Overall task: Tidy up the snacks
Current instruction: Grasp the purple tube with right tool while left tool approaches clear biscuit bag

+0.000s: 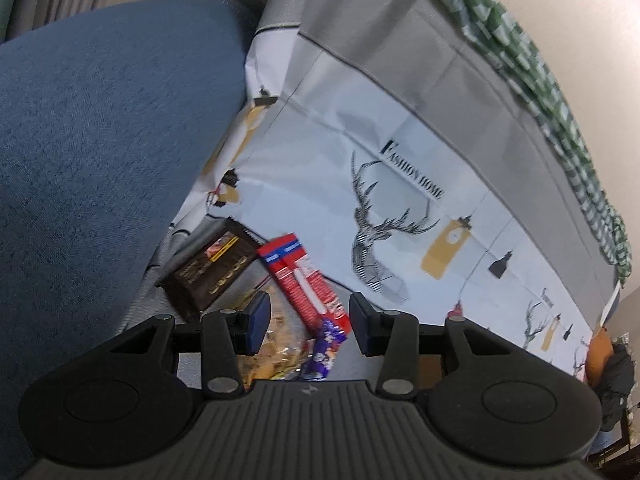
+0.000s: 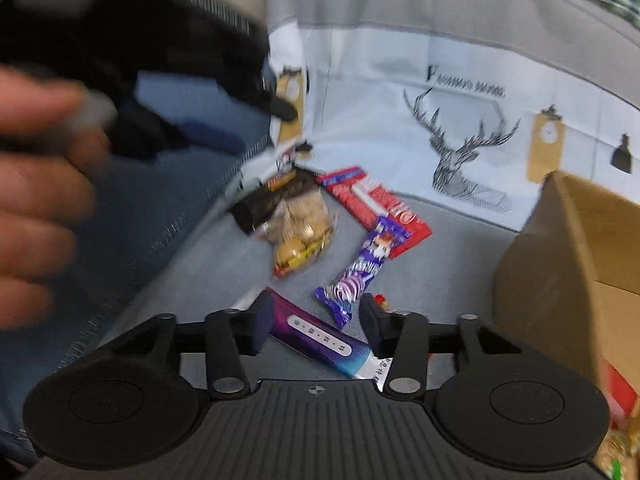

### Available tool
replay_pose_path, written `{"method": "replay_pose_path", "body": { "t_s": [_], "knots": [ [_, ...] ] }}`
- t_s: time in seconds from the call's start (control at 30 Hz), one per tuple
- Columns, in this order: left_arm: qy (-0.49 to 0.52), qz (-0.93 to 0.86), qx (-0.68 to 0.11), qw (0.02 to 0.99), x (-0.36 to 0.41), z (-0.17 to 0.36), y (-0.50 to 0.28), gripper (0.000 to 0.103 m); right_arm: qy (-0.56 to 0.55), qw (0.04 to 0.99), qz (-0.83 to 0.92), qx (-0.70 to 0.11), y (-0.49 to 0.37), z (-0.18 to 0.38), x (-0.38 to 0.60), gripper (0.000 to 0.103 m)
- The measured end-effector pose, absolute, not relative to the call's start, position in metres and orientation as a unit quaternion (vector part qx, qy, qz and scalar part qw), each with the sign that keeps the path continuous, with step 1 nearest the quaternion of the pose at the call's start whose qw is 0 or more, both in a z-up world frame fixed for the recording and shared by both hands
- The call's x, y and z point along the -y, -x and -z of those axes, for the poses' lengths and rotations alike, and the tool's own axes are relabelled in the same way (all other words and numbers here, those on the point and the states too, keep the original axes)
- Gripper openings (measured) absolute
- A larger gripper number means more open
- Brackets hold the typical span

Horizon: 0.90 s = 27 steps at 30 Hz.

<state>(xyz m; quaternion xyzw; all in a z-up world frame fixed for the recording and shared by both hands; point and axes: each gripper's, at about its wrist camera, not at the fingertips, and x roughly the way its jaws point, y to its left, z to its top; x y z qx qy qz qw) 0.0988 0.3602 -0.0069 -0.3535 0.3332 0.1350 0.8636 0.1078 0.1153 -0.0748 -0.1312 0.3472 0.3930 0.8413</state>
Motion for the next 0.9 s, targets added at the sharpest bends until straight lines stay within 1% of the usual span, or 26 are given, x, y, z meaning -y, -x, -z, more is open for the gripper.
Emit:
{"method": "replay_pose_path", "body": {
  "t_s": [0.1,0.17,0.2,0.23,0.3,0.4,0.47,0.5,0.53,0.57,0.6,0.63,0.7,0.9],
  "knots": [
    [0.356,-0.138,-0.35,0.856,-0.361,0.016,-0.106,0.05,0.138,0.839,-0.377,-0.368,-0.122,0.099,-0.122,0.055],
    [0.356,-0.137,-0.362,0.85,-0.36,0.023,-0.111,0.056,0.138,0.833,-0.372,-0.387,-0.131,0.113,-0.126,0.058],
    [0.355,-0.134,-0.371,0.848,-0.359,0.027,-0.114,0.062,0.141,0.829,-0.371,-0.394,-0.134,0.118,-0.127,0.06],
    [0.353,-0.132,-0.378,0.845,-0.357,0.03,-0.116,0.07,0.146,0.826,-0.373,-0.397,-0.135,0.122,-0.128,0.065],
    [0.342,-0.137,-0.393,0.843,-0.353,0.036,-0.12,0.077,0.166,0.818,-0.382,-0.397,-0.133,0.126,-0.13,0.066],
    [0.337,-0.14,-0.409,0.836,-0.352,0.046,-0.124,0.081,0.17,0.809,-0.396,-0.4,-0.132,0.13,-0.131,0.067],
    [0.345,-0.141,-0.418,0.828,-0.353,0.054,-0.127,0.082,0.148,0.8,-0.406,-0.415,-0.135,0.129,-0.129,0.059],
    [0.35,-0.142,-0.422,0.824,-0.354,0.057,-0.128,0.083,0.145,0.799,-0.409,-0.416,-0.134,0.127,-0.129,0.045],
    [0.355,-0.142,-0.425,0.821,-0.355,0.06,-0.129,0.084,0.144,0.797,-0.412,-0.417,-0.133,0.126,-0.129,0.039],
    [0.358,-0.141,-0.428,0.818,-0.355,0.063,-0.13,0.084,0.14,0.794,-0.417,-0.42,-0.132,0.124,-0.129,0.034],
    [0.361,-0.142,-0.431,0.815,-0.356,0.066,-0.13,0.084,0.132,0.79,-0.422,-0.425,-0.13,0.122,-0.128,0.027],
    [0.363,-0.143,-0.433,0.812,-0.357,0.067,-0.131,0.085,0.122,0.787,-0.426,-0.43,-0.129,0.121,-0.128,0.024],
    [0.368,-0.146,-0.435,0.809,-0.358,0.07,-0.131,0.085,0.101,0.787,-0.419,-0.442,-0.127,0.117,-0.125,0.022],
    [0.385,-0.158,-0.436,0.798,-0.363,0.079,-0.134,0.085,0.059,0.804,-0.372,-0.459,-0.121,0.107,-0.116,0.022]
  ]
}}
